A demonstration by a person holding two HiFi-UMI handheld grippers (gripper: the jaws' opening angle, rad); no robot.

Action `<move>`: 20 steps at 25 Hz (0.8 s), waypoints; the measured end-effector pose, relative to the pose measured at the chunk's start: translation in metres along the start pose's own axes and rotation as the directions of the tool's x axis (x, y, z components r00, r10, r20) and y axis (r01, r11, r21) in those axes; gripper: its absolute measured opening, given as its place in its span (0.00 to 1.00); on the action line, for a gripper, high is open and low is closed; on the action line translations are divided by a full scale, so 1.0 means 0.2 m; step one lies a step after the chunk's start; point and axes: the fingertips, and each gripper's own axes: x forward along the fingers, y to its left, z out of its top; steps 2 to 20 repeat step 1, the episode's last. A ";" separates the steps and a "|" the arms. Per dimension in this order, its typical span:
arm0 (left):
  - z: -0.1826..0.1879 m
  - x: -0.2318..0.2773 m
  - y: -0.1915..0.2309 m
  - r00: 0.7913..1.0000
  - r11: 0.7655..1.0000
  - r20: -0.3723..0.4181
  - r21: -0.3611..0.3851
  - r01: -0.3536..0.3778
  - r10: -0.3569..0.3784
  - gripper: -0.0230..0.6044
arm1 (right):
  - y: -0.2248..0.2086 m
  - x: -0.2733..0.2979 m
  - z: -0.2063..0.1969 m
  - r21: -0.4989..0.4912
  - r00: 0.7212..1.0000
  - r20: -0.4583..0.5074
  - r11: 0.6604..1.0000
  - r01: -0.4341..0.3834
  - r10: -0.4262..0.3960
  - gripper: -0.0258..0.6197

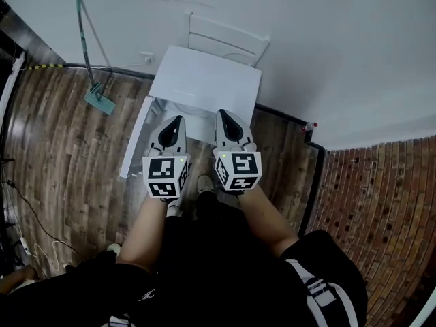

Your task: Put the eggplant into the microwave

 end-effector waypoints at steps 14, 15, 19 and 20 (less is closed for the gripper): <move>0.00 -0.01 0.00 1.000 1.000 0.005 -0.002 -0.005 0.006 0.03 | 0.00 0.00 0.00 -0.002 1.000 0.002 1.000 -0.006 0.006 0.06; 0.00 -0.01 0.00 1.000 1.000 0.005 -0.002 -0.005 0.006 0.03 | 0.00 0.00 0.00 -0.002 1.000 0.002 1.000 -0.006 0.006 0.06; 0.00 -0.01 0.00 1.000 1.000 0.005 -0.002 -0.005 0.006 0.03 | 0.00 0.00 0.00 -0.002 1.000 0.002 1.000 -0.006 0.006 0.06; 0.00 -0.01 0.00 1.000 1.000 0.005 -0.002 -0.005 0.006 0.03 | 0.00 0.00 0.00 -0.002 1.000 0.002 1.000 -0.006 0.006 0.06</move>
